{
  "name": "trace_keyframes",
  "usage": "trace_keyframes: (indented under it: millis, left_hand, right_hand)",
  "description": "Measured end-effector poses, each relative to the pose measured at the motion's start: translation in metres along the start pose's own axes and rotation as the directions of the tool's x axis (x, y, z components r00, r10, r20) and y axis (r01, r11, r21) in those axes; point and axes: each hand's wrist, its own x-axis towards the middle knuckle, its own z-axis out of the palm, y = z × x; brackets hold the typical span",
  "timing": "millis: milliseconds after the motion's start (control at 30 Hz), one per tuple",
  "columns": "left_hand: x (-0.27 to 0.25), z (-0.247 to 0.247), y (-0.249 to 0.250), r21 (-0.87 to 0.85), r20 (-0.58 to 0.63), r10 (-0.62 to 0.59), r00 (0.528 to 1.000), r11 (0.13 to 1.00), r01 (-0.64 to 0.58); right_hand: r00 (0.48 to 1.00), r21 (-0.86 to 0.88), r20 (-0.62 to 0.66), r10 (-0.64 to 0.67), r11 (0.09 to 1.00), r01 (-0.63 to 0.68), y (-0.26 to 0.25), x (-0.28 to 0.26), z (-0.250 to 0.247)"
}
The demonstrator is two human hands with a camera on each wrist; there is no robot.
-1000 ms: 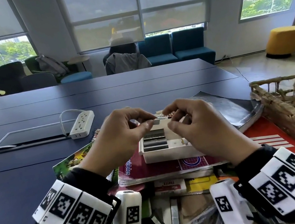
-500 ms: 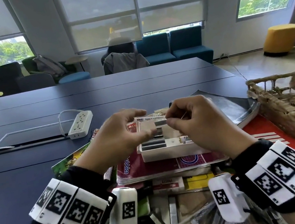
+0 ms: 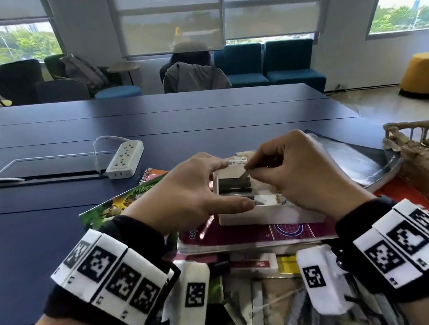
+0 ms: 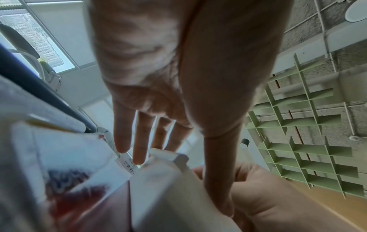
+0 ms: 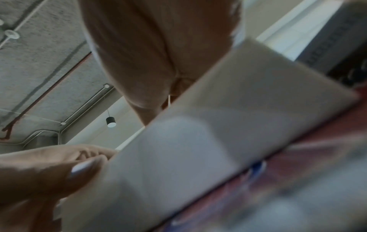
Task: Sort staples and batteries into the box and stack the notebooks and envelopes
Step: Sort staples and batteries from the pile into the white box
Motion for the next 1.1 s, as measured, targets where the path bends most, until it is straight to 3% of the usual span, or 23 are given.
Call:
trace_keyframes:
  millis: [133, 533, 767, 933, 1100]
  left_hand:
    - [0.002, 0.0, -0.001, 0.023, -0.002, 0.006, 1.0, 1.0, -0.006]
    - [0.002, 0.001, -0.003, 0.014, -0.005, -0.007, 1.0, 1.0, 0.007]
    - [0.002, 0.001, -0.002, 0.031, -0.006, -0.006, 1.0, 1.0, 0.006]
    - [0.001, 0.001, -0.001, 0.002, 0.008, -0.019, 1.0, 1.0, 0.019]
    - [0.0, 0.001, 0.0, 0.009, 0.01, -0.016, 1.0, 1.0, 0.016]
  right_hand:
    - [0.992, -0.045, 0.123, 0.028, 0.999, -0.022, 0.003, -0.001, 0.005]
    - [0.993, -0.031, 0.115, -0.002, 0.999, 0.006, 0.005, -0.004, 0.005]
    - [0.975, -0.036, 0.22, 0.006, 0.999, 0.002, -0.001, -0.008, 0.005]
    - [0.989, -0.011, 0.133, 0.058, 0.998, -0.057, -0.001, -0.009, 0.001]
    - [0.975, 0.003, 0.222, 0.034, 0.999, -0.035, -0.006, -0.011, 0.002]
